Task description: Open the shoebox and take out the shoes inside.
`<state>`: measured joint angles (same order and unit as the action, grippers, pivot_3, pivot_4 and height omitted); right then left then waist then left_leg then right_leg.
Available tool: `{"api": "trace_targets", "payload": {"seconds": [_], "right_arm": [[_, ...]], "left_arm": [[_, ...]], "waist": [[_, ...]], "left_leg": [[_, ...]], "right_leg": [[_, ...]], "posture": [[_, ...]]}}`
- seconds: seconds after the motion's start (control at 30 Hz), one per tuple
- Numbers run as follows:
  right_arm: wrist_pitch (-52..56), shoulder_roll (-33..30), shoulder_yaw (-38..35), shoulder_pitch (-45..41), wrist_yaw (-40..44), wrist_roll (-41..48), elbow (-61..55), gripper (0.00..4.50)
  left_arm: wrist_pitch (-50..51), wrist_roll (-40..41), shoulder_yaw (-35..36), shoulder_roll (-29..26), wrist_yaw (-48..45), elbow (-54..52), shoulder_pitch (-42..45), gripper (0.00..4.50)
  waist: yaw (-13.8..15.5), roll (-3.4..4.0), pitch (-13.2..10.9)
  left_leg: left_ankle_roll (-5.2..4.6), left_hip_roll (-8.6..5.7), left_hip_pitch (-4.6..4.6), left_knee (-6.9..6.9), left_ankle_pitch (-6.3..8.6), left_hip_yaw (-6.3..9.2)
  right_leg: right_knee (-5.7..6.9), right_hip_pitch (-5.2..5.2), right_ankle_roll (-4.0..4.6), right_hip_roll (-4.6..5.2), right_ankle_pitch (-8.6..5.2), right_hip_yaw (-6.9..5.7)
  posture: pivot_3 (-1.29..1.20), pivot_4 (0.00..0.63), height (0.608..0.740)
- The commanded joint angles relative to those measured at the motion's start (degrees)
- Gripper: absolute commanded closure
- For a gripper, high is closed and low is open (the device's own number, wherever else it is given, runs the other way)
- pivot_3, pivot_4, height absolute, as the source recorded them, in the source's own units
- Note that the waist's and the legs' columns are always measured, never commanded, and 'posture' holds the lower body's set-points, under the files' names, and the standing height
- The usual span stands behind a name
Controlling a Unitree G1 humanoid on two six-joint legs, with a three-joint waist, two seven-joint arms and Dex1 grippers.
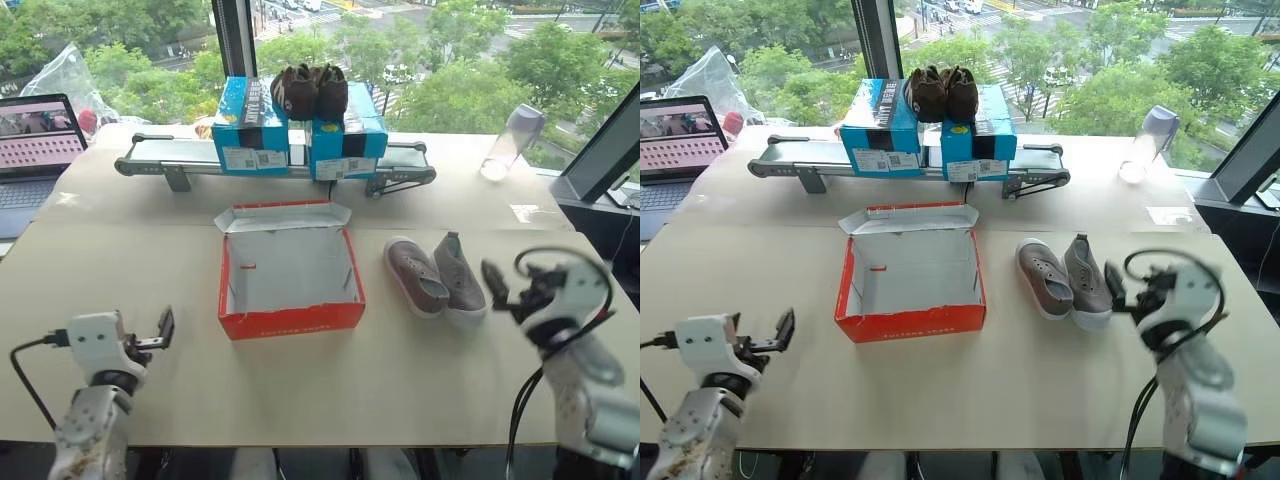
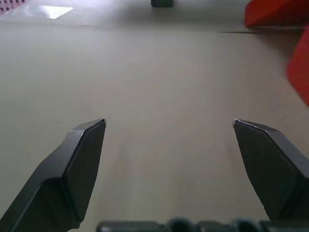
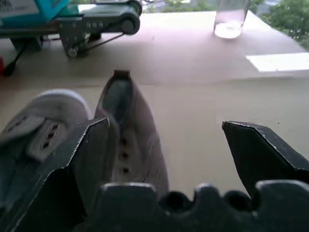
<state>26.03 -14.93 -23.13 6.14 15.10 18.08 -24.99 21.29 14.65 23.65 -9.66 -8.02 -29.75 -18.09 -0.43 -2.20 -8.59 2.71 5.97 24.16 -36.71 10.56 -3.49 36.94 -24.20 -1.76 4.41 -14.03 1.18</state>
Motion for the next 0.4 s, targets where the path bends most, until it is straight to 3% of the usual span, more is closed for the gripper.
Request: {"api": "trace_targets", "payload": {"seconds": [0.03,0.1,0.4], "right_arm": [[-6.03,2.32,2.41,3.98,-2.12,-2.96,-5.78,0.03],[-6.69,3.64,3.42,5.24,-2.77,-3.2,-5.47,0.03],[-7.06,6.81,8.75,7.23,-4.57,-3.98,-5.17,0.03]], "left_arm": [[-3.1,-2.11,-2.44,3.04,1.84,-3.7,-4.79,0.0],[-4.01,-2.63,-3.39,4.39,2.42,-4.24,-6.43,0.0],[-8.25,-6.14,-8.68,7.08,4.21,-2.87,-7.12,0.0]], "waist": [[-0.66,0.0,0.09],[-1.27,-0.03,0.1],[-1.11,-0.08,0.14]], "left_leg": [[0.0,0.0,-0.07,-0.01,0.0,0.01],[0.01,-0.06,-0.24,-0.02,0.01,0.01],[0.47,-0.15,-0.3,-0.02,0.29,0.03]], "right_leg": [[0.0,0.04,-0.14,-0.01,-0.1,0.03],[-0.01,0.08,0.2,-0.04,-0.31,0.24],[-0.01,0.06,0.25,-0.04,-0.35,0.39]], "posture": [[0.0,0.15,0.74],[0.0,0.15,0.74],[0.0,0.15,0.74]]}}
